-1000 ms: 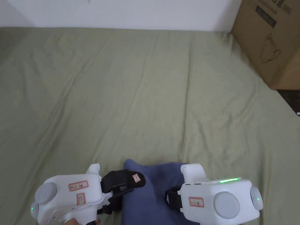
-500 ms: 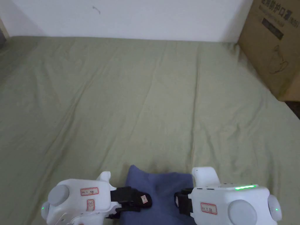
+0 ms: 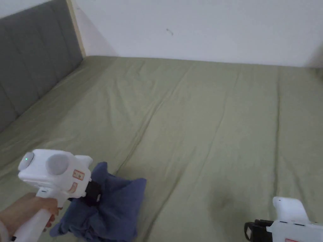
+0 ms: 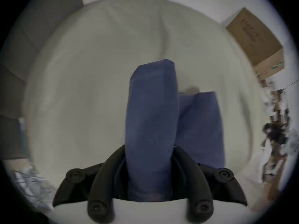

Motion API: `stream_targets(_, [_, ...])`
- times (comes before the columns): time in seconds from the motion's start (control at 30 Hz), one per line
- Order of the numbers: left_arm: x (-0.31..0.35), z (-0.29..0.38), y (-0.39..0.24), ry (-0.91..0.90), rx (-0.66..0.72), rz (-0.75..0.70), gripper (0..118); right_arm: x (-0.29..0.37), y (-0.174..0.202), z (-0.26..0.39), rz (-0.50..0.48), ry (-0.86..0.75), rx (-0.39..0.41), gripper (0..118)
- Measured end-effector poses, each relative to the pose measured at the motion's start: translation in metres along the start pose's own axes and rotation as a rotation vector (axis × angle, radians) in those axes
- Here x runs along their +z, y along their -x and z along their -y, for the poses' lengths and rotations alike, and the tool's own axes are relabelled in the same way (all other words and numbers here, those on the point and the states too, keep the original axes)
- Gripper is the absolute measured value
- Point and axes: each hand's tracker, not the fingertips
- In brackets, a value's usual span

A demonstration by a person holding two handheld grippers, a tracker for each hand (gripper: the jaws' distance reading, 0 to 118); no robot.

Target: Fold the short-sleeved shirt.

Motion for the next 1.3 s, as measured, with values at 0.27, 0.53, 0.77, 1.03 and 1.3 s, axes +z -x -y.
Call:
stream_targets(0.27, [-0.019, -0.018, 0.091, 0.140, -0.174, -0.597, 31, -0.032, 0.014, -0.006, 0.017, 0.058, 0.007, 0])
stream_targets(0.53, [-0.011, -0.014, 0.127, 0.049, -0.028, -0.714, 104, -0.050, 0.020, -0.009, 0.029, 0.099, 0.018, 0])
stream_targets(0.77, [0.016, -0.005, 0.082, 0.000, -0.059, -0.583, 92, -0.041, 0.020, -0.004, -0.002, 0.082, 0.011, 0])
stream_targets(1.03, [0.084, 0.022, -0.027, -0.273, 0.038, -0.054, 1, -0.012, -0.002, 0.013, 0.009, 0.046, -0.021, 0])
stream_targets(1.3, [0.110, 0.063, -0.140, -0.515, 0.007, -0.165, 0, 0.041, -0.024, 0.022, 0.055, -0.090, -0.044, 0])
